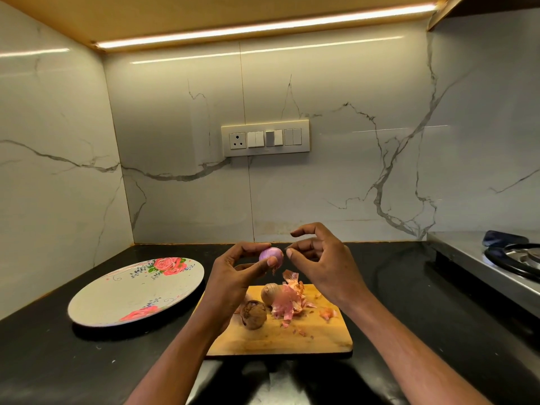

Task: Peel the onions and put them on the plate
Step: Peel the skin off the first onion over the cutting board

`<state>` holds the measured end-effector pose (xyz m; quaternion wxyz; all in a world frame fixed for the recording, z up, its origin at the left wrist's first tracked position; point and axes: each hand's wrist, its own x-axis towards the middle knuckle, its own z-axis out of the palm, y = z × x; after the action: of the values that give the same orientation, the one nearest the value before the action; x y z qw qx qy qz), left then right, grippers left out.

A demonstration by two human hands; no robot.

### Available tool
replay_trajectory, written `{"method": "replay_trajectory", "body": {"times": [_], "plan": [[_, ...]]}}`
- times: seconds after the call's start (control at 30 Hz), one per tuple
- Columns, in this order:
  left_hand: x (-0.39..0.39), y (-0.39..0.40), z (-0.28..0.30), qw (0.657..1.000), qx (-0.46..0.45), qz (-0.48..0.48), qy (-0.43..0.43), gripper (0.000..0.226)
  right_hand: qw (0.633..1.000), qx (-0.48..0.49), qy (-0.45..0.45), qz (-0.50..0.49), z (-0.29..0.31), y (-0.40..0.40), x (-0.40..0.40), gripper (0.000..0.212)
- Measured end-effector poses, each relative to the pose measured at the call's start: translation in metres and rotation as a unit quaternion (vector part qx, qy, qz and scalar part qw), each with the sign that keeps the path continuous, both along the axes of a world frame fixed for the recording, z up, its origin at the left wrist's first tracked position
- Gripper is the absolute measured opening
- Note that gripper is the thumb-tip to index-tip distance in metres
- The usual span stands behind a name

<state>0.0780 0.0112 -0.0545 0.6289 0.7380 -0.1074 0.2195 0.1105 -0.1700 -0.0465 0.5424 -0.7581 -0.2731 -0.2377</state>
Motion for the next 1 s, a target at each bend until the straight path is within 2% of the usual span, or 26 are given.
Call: {"method": "replay_trajectory", "body": {"times": [0.33, 0.63, 0.73, 0.9, 1.0], "plan": [[0.001, 0.001, -0.001, 1.0, 0.017, 0.009, -0.005, 0.045, 0.999, -0.018, -0.034, -0.029, -0.006, 0.005, 0.0, 0.037], [0.003, 0.002, -0.002, 1.0, 0.025, -0.017, -0.003, 0.04, 0.999, -0.022, -0.026, -0.032, -0.005, 0.004, 0.001, 0.037], [0.002, 0.001, -0.002, 0.999, 0.016, -0.034, 0.0, 0.04, 0.998, -0.016, -0.02, -0.05, -0.005, 0.002, 0.004, 0.032], [0.0, 0.002, -0.001, 0.997, -0.033, -0.069, 0.013, 0.043, 0.997, -0.023, 0.004, -0.067, -0.008, -0.007, 0.013, 0.011], [0.001, 0.003, -0.002, 0.996, -0.053, -0.072, 0.026, 0.046, 0.997, -0.058, 0.017, -0.05, -0.009, -0.005, 0.013, 0.014]]}}
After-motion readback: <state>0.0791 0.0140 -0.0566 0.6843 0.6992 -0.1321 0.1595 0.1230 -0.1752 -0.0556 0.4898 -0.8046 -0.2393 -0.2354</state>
